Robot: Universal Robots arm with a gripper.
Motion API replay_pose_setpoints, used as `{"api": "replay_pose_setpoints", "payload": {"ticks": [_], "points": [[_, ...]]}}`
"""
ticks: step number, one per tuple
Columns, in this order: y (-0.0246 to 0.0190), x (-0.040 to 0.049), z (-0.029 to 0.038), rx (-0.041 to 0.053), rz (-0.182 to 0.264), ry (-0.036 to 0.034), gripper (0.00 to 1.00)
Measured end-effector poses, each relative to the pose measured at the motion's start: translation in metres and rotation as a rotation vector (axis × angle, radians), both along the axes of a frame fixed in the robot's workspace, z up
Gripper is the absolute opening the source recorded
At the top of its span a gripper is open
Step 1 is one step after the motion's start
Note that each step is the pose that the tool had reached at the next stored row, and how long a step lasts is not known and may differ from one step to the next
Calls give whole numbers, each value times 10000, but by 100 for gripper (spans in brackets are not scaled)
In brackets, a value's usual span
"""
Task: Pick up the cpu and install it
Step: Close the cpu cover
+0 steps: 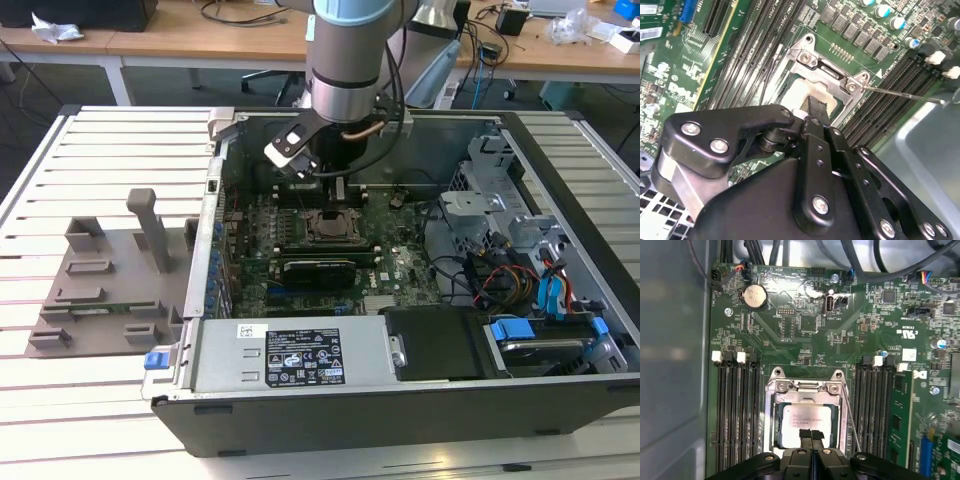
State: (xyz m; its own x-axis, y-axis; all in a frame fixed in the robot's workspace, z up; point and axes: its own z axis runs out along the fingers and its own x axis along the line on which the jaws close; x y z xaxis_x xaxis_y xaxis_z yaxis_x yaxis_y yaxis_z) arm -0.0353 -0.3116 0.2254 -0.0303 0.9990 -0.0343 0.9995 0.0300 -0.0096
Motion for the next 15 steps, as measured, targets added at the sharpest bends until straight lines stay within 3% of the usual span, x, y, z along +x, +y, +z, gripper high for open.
{"api": "replay_pose_setpoints", "payload": {"ticks": [11,15], "points": [[0,0,231,-16,0,0,11],[0,0,288,-22,0,0,11]]}}
